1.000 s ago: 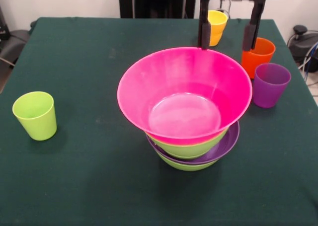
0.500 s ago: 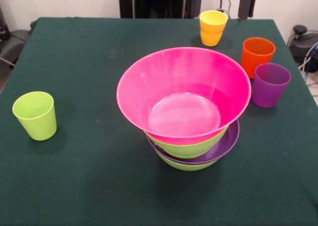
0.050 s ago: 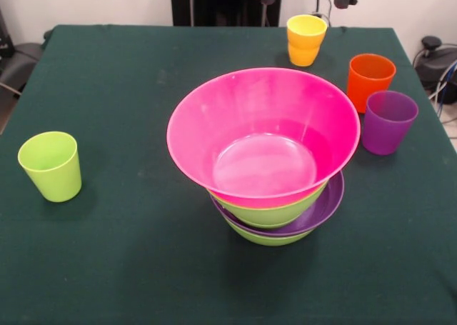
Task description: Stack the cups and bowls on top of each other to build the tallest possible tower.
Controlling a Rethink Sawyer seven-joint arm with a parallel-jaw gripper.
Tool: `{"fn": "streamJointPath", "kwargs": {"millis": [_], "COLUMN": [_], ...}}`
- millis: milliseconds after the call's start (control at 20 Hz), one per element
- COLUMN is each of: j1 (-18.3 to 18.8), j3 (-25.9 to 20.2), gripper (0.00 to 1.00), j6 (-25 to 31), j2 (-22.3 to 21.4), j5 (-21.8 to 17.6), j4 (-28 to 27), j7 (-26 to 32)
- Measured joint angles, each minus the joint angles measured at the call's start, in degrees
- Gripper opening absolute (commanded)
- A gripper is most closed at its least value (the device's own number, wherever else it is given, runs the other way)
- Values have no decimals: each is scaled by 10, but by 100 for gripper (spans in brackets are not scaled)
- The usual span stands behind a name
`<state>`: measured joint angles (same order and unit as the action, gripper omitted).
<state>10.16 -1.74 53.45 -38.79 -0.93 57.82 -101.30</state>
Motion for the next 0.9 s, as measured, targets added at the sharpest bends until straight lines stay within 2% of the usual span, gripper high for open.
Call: {"fn": "streamJointPath", "kwargs": {"millis": [900], "j1": [0], "j3": [17], "gripper": [100], "j6": [0], "j2": [0], "j5": [17], "j4": [0], "j7": [0]}}
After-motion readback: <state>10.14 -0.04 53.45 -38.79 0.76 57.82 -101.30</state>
